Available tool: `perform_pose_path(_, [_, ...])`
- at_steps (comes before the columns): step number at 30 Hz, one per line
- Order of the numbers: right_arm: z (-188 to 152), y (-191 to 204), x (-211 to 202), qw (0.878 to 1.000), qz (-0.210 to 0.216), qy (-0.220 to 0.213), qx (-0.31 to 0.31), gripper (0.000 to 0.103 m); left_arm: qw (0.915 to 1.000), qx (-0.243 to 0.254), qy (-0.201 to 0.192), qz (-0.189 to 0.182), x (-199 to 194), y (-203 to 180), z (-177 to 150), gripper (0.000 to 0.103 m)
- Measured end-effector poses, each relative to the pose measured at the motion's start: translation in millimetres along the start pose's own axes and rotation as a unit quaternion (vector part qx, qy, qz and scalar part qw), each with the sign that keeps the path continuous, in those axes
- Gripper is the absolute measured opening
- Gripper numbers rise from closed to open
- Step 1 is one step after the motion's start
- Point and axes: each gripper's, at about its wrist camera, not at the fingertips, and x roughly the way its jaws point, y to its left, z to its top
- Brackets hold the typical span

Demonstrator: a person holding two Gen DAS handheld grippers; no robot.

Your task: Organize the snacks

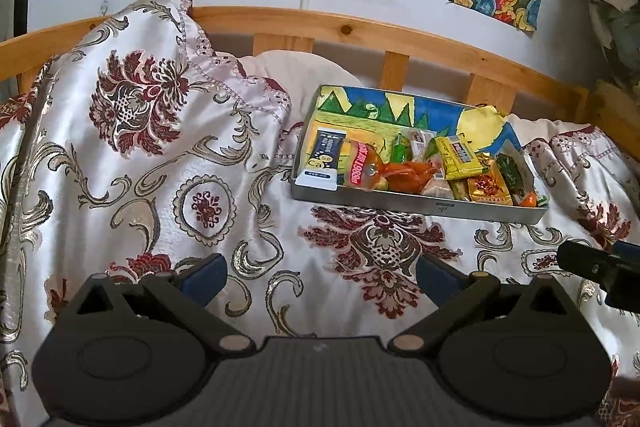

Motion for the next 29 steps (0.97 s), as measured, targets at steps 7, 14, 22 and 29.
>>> perform_pose_path(7, [0.1, 0.4, 0.5, 1.0, 0.002, 0.004, 0.0, 0.102, 1.0, 0.001, 0.0, -0.002, -0.2, 0.1, -0.2, 0.102])
perform_pose_path(14, [-0.4, 1.2, 0.4, 1.0, 0.003, 0.005, 0.0, 0.102, 1.0, 0.002, 0.0, -0.002, -0.3, 0.0, -0.1, 0.102])
perform_pose_path(22, [-0.7, 1.5, 0.5, 1.0, 0.002, 0.006, 0.0, 0.102, 1.0, 0.003, 0.002, -0.004, -0.3, -0.3, -1.0, 0.102])
perform_pose_path(29, [-3.6, 2.8, 2.3, 1.0, 0.003, 0.011, 0.001, 0.102, 1.0, 0.003, 0.002, -0.008, -0.4, 0.2, -1.5, 0.102])
